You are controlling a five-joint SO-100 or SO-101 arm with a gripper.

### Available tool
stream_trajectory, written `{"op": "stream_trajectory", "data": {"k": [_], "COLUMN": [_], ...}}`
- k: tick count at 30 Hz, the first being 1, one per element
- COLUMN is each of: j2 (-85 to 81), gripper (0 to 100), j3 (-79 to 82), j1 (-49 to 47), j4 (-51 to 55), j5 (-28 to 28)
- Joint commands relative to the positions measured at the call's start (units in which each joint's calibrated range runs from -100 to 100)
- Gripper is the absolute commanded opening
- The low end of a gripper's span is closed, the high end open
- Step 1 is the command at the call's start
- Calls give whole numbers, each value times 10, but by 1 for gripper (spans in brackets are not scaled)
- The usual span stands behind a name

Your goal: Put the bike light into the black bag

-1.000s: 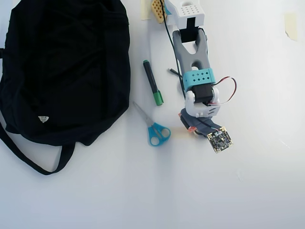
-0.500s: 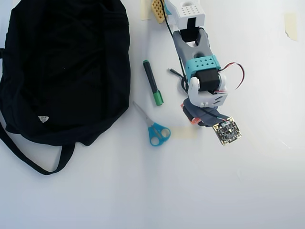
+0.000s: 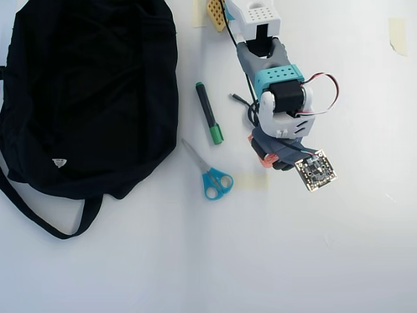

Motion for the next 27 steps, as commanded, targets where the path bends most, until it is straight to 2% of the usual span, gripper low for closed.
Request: {"op": "stream_trajectory", "data": {"k": [1,8,27], "j2": [-27,-92,-444], "gripper": [2,2,2], "j3": [-41,5,459], "j1": [-5,-10,0], "j4": [15,15,15], "j5": [0,-5,-26]}}
